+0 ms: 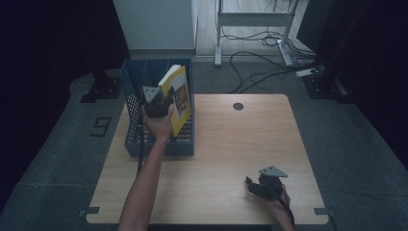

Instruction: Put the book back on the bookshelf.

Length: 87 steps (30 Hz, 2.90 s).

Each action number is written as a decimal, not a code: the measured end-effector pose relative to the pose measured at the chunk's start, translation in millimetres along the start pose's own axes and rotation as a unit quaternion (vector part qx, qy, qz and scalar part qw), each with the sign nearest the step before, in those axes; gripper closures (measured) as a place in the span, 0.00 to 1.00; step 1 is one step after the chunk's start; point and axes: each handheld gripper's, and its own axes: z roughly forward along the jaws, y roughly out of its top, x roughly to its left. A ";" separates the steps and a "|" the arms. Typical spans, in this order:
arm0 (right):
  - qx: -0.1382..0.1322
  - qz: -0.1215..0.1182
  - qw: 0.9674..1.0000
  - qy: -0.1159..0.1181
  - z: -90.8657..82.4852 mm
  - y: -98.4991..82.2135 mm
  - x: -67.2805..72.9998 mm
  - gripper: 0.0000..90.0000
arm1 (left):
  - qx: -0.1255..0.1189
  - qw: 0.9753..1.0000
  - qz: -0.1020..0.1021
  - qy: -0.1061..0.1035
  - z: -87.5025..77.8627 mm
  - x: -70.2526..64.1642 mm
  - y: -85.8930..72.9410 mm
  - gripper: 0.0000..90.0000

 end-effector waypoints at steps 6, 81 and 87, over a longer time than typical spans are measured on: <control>0.000 0.001 1.000 0.001 0.0 0.0 -0.3 0.34 | -0.003 1.000 -0.004 0.002 5.1 -0.5 -4.6 0.84; 0.002 -0.005 1.000 -0.003 -0.4 -0.5 1.4 0.33 | 0.062 0.997 0.009 -0.051 -18.4 2.3 -24.6 0.69; 0.001 -0.004 1.000 -0.003 -0.3 -0.5 1.4 0.33 | 0.068 0.997 0.008 -0.047 -13.6 2.0 -25.6 0.71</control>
